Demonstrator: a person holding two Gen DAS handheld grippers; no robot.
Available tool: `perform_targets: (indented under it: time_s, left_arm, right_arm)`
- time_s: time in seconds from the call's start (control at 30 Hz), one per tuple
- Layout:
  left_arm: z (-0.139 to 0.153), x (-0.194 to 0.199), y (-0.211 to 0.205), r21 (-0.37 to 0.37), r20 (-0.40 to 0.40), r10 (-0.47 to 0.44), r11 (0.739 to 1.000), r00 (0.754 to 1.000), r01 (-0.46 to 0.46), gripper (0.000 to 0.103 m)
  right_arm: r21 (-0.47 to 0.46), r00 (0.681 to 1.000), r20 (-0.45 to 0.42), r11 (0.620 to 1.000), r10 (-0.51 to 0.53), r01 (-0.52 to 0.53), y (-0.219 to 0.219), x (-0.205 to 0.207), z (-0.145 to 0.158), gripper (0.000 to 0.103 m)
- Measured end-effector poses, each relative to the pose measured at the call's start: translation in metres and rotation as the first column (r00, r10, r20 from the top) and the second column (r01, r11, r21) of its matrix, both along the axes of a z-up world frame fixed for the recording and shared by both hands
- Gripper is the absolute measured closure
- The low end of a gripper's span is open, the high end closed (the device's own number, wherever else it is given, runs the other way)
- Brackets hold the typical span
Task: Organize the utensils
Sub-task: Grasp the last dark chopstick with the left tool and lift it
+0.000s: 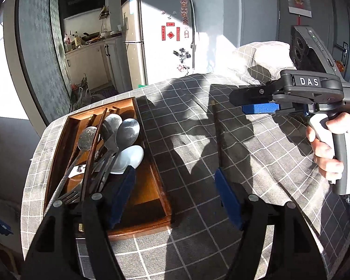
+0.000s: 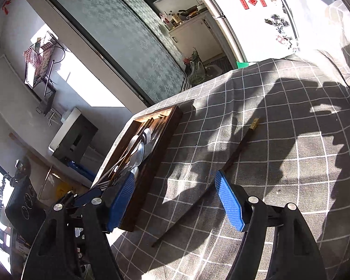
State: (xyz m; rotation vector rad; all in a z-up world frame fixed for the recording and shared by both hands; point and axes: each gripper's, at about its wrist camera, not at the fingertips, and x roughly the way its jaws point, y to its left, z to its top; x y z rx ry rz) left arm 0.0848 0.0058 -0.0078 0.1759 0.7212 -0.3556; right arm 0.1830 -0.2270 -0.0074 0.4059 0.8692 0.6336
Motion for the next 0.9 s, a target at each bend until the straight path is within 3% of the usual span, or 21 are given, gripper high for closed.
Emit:
perform_targets:
  time_s: [0.1, 0.27, 0.47, 0.53, 0.77, 0.8, 0.9]
  left_arm:
    - [-0.019, 0.003, -0.030, 0.019, -0.063, -0.086, 0.996, 0.994, 0.087, 0.032]
    - [-0.038, 0.019, -0.041, 0.038, -0.118, -0.075, 0.996, 0.990, 0.080, 0.032]
    - [-0.049, 0.025, -0.035, 0.067, -0.127, -0.046, 0.996, 0.991, 0.055, 0.031]
    - [-0.049, 0.024, -0.037, 0.066, -0.133, -0.053, 0.996, 0.990, 0.062, 0.025]
    - [-0.051, 0.025, -0.041, 0.093, -0.137, -0.057, 0.993, 0.989, 0.070, 0.025]
    - [-0.051, 0.025, -0.041, 0.093, -0.137, -0.057, 0.993, 0.989, 0.070, 0.026]
    - [-0.051, 0.027, -0.038, 0.025, -0.171, -0.073, 0.997, 0.982, 0.079, 0.040]
  right_arm:
    - [-0.014, 1.000, -0.017, 1.000, 0.003, -0.003, -0.007, -0.002, -0.010, 0.031]
    - [-0.005, 1.000, -0.026, 1.000, 0.005, -0.005, -0.011, -0.004, -0.018, 0.031]
    - [0.001, 1.000, -0.015, 1.000, -0.004, 0.004, -0.015, -0.003, -0.017, 0.031]
    - [0.006, 1.000, -0.018, 1.000, -0.010, 0.010, -0.016, -0.003, -0.018, 0.031]
    - [0.014, 1.000, -0.023, 1.000, -0.013, 0.013, -0.017, -0.003, -0.020, 0.029]
    - [0.011, 1.000, -0.021, 1.000, -0.013, 0.013, -0.017, -0.003, -0.020, 0.029]
    - [0.011, 1.000, -0.021, 1.000, -0.014, 0.014, -0.017, -0.003, -0.020, 0.029]
